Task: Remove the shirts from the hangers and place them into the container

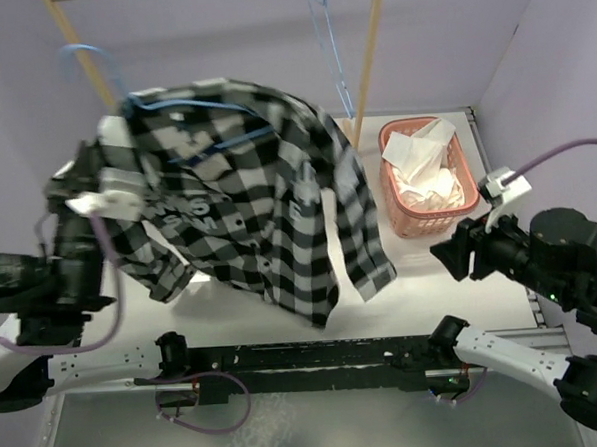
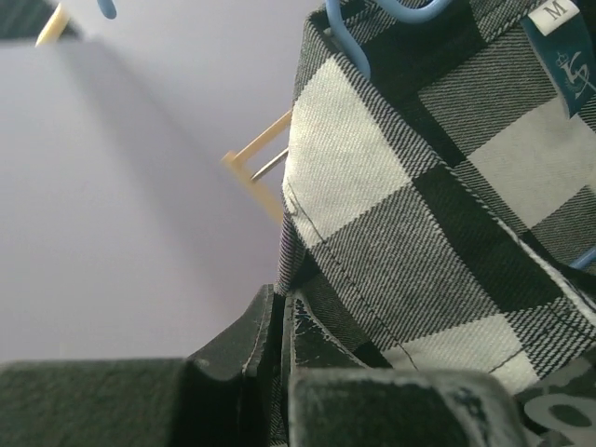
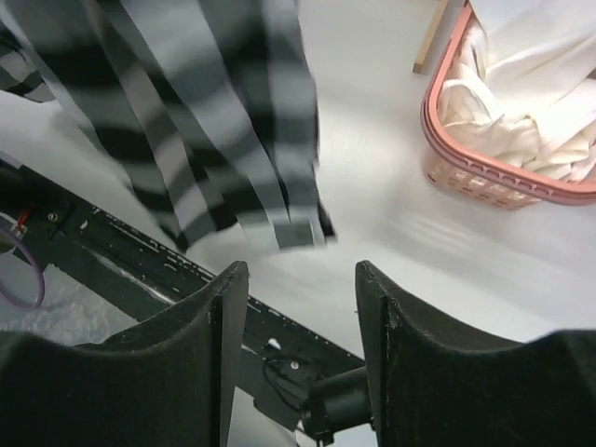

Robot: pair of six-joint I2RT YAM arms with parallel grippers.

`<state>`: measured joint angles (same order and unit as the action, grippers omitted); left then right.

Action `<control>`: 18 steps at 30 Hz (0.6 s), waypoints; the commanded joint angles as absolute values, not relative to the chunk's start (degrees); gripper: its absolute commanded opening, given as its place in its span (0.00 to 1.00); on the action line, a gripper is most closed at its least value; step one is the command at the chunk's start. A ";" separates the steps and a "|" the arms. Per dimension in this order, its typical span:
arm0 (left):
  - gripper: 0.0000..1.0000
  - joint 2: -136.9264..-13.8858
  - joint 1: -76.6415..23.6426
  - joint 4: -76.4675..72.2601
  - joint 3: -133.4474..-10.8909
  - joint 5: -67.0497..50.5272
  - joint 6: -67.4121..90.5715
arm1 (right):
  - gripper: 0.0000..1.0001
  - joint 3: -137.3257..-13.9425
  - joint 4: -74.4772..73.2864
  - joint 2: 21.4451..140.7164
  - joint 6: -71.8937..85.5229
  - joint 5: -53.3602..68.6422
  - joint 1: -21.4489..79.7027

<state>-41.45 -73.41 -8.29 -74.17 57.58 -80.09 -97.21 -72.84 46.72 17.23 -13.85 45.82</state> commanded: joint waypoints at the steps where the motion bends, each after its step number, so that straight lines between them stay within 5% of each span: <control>1: 0.00 -39.95 -73.13 -18.52 -79.05 63.59 -78.78 | 0.53 -89.29 -68.48 43.59 17.71 -10.20 45.63; 7: 0.00 -39.77 -73.18 -9.24 -79.02 62.77 -71.50 | 0.54 -79.18 -50.64 39.66 18.13 1.06 45.66; 13: 0.00 -39.08 -73.21 14.64 -78.59 53.45 -51.96 | 0.53 -82.30 -43.51 41.13 15.71 2.16 45.62; 18: 0.00 -39.80 -73.17 17.61 -73.65 50.10 -48.02 | 0.53 -85.42 -41.39 44.25 14.21 5.50 45.67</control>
